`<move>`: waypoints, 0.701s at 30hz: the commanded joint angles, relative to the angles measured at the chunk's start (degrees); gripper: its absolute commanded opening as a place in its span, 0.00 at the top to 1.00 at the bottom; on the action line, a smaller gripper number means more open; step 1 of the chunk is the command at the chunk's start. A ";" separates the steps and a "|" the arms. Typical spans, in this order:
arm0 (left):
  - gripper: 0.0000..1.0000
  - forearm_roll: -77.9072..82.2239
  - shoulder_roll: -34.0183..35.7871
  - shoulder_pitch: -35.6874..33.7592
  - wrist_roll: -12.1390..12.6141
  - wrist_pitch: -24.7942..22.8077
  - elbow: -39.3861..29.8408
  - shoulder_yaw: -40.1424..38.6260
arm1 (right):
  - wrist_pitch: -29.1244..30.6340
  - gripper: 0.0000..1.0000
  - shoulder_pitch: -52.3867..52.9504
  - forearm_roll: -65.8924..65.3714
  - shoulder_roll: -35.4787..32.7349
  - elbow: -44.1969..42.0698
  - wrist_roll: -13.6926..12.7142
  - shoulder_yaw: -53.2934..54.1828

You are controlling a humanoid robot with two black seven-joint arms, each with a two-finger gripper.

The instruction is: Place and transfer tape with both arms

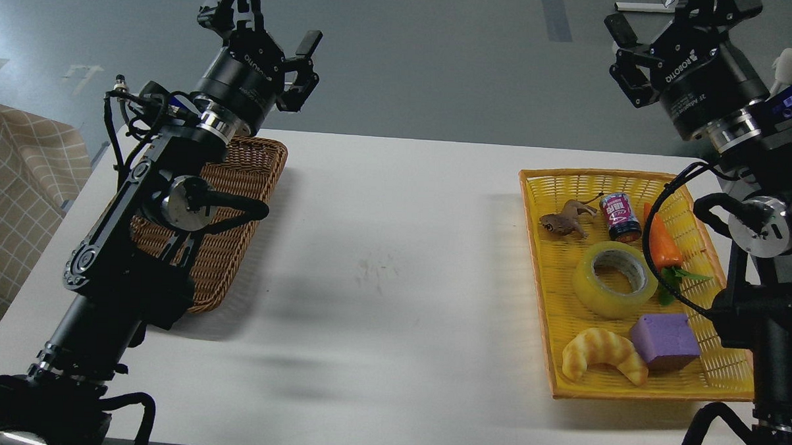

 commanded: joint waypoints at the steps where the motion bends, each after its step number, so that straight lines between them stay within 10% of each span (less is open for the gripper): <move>1: 0.02 -0.08 -0.02 0.67 -0.19 -2.40 -0.25 -0.10 | 0.00 0.00 -0.26 -0.09 0.00 -0.15 0.09 -0.09; 21: 0.02 -3.07 -1.42 0.85 -2.12 -3.01 -0.43 -0.10 | 0.00 0.00 -1.57 0.44 0.00 0.81 0.09 -0.62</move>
